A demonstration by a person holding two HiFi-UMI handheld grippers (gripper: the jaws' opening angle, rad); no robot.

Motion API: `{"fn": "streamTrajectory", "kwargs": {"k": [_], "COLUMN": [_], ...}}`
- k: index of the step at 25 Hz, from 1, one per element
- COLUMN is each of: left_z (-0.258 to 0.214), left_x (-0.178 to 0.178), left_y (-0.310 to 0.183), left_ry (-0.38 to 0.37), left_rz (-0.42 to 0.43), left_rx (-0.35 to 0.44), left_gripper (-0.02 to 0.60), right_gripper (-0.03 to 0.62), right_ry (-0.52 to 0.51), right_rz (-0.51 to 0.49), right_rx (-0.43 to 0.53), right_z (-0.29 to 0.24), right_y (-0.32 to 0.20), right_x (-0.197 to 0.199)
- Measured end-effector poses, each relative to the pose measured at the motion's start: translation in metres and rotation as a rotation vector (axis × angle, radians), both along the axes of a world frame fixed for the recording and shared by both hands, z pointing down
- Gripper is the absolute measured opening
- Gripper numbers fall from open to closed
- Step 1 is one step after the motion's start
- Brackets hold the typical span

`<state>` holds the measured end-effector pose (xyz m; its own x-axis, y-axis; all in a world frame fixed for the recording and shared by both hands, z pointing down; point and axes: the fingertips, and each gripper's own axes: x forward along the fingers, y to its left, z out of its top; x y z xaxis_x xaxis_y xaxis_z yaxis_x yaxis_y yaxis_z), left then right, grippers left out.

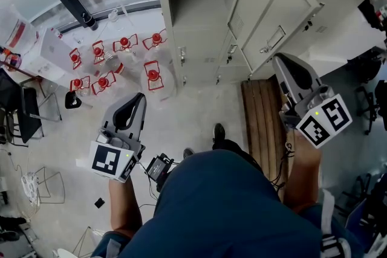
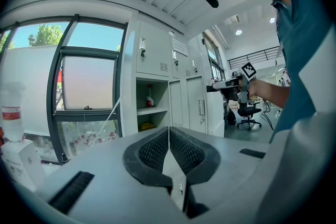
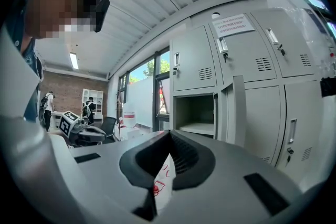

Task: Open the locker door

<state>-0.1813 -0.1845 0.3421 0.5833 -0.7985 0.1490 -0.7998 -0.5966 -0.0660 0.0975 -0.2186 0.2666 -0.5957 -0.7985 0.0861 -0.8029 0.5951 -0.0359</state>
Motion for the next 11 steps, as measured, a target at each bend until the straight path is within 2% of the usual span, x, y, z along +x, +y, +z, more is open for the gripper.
{"fn": "streamTrajectory", "kwargs": {"k": [11], "left_z": [0.0031], "left_x": [0.0068], "left_y": [-0.0026], "left_ry": [0.016], "left_rz": [0.022], "left_rx": [-0.001], "left_gripper": [0.021], "right_gripper": [0.035], "right_ry": [-0.004], "right_rz": [0.023], "right_rx": [-0.024], "right_z": [0.0067], "right_y": [-0.0054], "right_x": [0.0081]}}
